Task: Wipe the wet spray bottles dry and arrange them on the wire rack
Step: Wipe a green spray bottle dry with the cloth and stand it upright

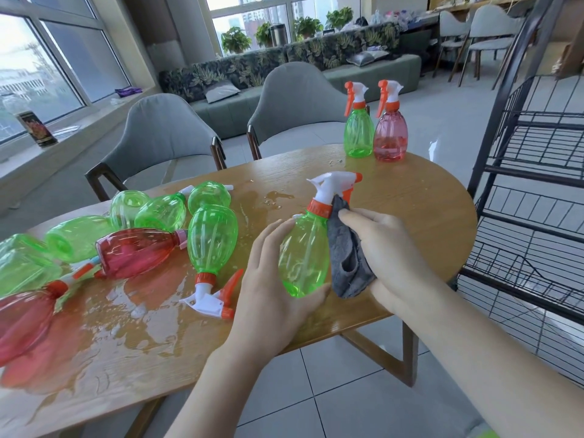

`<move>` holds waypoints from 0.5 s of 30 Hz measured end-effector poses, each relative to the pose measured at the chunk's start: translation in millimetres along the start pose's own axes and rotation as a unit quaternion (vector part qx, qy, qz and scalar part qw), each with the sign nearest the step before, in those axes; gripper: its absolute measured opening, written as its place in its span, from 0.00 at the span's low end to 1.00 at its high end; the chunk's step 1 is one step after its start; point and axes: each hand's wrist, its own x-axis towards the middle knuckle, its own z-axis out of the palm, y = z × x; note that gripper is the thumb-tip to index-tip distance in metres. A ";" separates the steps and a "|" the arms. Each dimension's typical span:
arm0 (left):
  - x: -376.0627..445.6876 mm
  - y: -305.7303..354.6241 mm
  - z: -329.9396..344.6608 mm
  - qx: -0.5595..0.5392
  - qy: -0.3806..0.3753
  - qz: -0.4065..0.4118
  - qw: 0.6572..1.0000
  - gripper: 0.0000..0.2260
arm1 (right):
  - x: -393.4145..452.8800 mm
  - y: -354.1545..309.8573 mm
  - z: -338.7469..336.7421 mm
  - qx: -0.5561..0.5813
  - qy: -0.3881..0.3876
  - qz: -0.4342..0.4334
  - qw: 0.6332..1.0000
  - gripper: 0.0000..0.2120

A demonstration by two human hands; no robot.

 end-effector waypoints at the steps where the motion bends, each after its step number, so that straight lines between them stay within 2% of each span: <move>1: 0.3 1.1 -3.7 -0.016 -0.014 -0.005 1.000 0.41 | 0.4 0.3 0.5 0.004 -0.001 -0.001 1.000 0.11; 3: -0.8 4.2 -10.9 -0.062 -0.048 -0.024 0.997 0.39 | 1.9 -0.9 2.5 0.010 -0.020 -0.012 1.000 0.10; 6: -5.7 5.9 -14.4 -0.117 -0.085 -0.021 0.989 0.38 | 3.2 -2.8 4.2 -0.024 -0.066 -0.044 0.997 0.26; 8: -9.4 6.4 -9.9 -0.111 -0.078 0.000 0.991 0.38 | 3.5 -1.6 4.9 -0.045 -0.067 -0.062 0.995 0.34; 10: -13.6 7.7 -2.0 -0.073 -0.056 0.021 0.996 0.39 | 3.2 1.2 3.4 -0.056 -0.042 -0.086 0.994 0.29; 12: -18.9 10.0 7.6 -0.012 -0.029 0.035 0.999 0.40 | 4.8 2.5 0.8 -0.067 -0.022 -0.104 0.992 0.16; 13: -21.5 11.0 12.7 0.028 -0.012 0.042 0.999 0.41 | 4.5 1.9 0.4 -0.068 -0.021 -0.113 0.991 0.14; 15: -26.5 13.4 22.0 0.109 0.018 0.064 0.992 0.43 | 6.5 3.1 1.4 -0.081 -0.029 -0.126 0.988 0.20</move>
